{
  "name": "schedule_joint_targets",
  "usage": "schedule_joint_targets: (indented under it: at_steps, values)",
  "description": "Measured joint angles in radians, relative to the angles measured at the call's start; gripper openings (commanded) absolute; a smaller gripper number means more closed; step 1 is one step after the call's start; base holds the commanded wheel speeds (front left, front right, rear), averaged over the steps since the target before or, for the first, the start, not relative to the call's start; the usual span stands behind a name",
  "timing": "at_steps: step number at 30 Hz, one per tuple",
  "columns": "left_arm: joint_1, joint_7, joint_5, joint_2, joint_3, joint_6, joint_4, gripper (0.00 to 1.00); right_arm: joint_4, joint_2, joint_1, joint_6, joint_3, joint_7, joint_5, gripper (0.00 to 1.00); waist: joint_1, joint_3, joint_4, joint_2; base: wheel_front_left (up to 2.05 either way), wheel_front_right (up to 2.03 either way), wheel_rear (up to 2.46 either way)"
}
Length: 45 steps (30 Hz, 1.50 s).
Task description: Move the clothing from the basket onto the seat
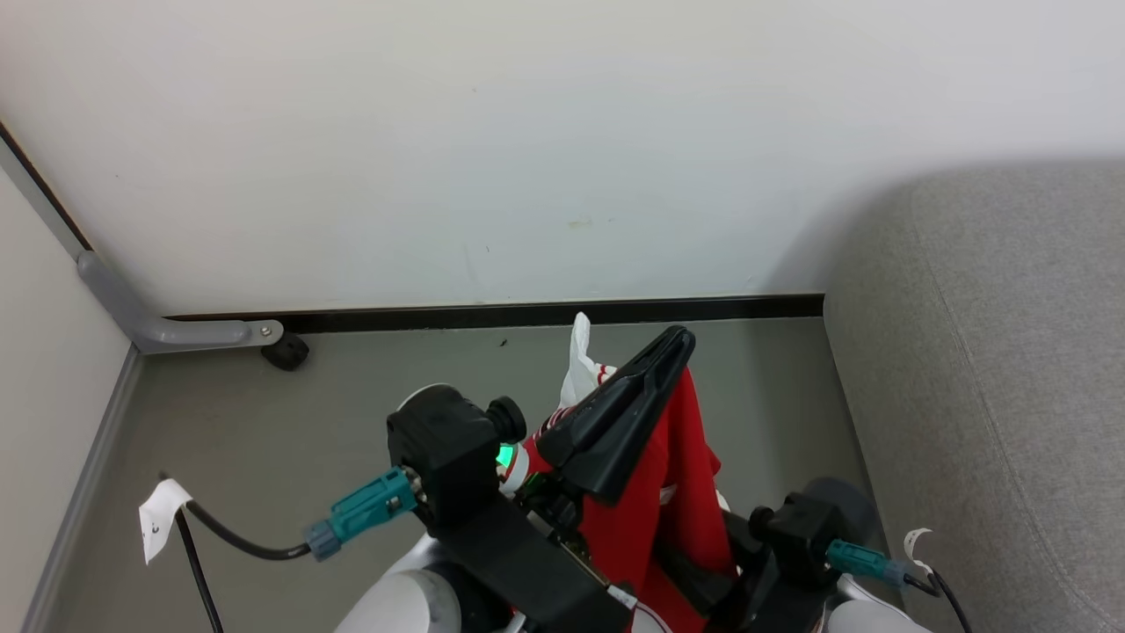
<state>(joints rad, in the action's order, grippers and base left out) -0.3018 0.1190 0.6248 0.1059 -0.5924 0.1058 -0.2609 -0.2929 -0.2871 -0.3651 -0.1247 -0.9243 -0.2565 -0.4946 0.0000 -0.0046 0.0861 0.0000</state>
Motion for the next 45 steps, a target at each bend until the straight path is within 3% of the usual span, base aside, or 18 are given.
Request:
schedule_joint_targets:
  at_steps: [7,8,9,10,11,14,15,33,45]
  values:
    - [0.01,0.02,0.008,0.003,0.03,-0.028,0.005,0.0,0.0,0.001,0.0,0.0,-0.002,0.0,-0.022,0.0,0.0,0.009,-0.005,0.0,0.0,0.0,0.0]
    - [0.014,0.02,0.008,0.006,0.036,-0.036,0.006,0.07,0.002,0.002,0.0,0.0,0.0,0.0,-0.029,0.0,0.0,0.012,-0.007,0.0,0.0,0.0,0.0]
    - [0.017,0.02,0.007,0.009,0.044,-0.037,0.012,0.29,0.003,0.002,0.0,0.0,0.005,0.0,-0.035,0.0,0.0,0.015,-0.009,0.0,0.0,0.0,0.0]
    - [0.02,0.02,0.005,0.014,0.051,-0.047,0.016,0.43,0.005,0.002,0.0,0.0,0.016,0.0,-0.041,0.0,0.0,0.019,-0.011,0.0,0.0,0.0,0.0]
    - [0.022,0.02,0.001,0.02,0.058,-0.054,0.021,0.49,0.005,0.002,0.0,0.0,0.031,0.0,-0.049,0.0,0.0001,0.022,-0.014,0.0,0.0,0.0,0.0]
    - [0.03,0.02,-0.002,0.03,0.069,-0.057,0.03,0.9,0.004,0.002,0.0,0.0,0.077,0.0,-0.08,0.0,0.0001,0.031,-0.024,0.0001,0.0,0.0,0.0]
    - [0.036,0.019,-0.002,0.03,0.069,-0.058,0.03,1.0,0.004,0.001,0.0,0.0,0.092,0.0,-0.088,0.0,0.0002,0.035,-0.027,0.0,0.0,0.0,0.0]
    - [0.157,-0.076,-0.073,0.051,0.036,-0.079,0.1,1.0,0.008,-0.07,0.013,0.002,0.322,0.0,-0.106,0.0,0.0001,0.071,-0.115,0.0,0.0,0.0,0.0]
    - [0.199,-0.164,-0.101,0.057,0.015,-0.069,0.148,1.0,0.047,-0.104,0.031,0.029,0.447,0.0,-0.094,0.0,-0.0001,0.09,-0.185,0.0001,0.0,0.0,0.0]
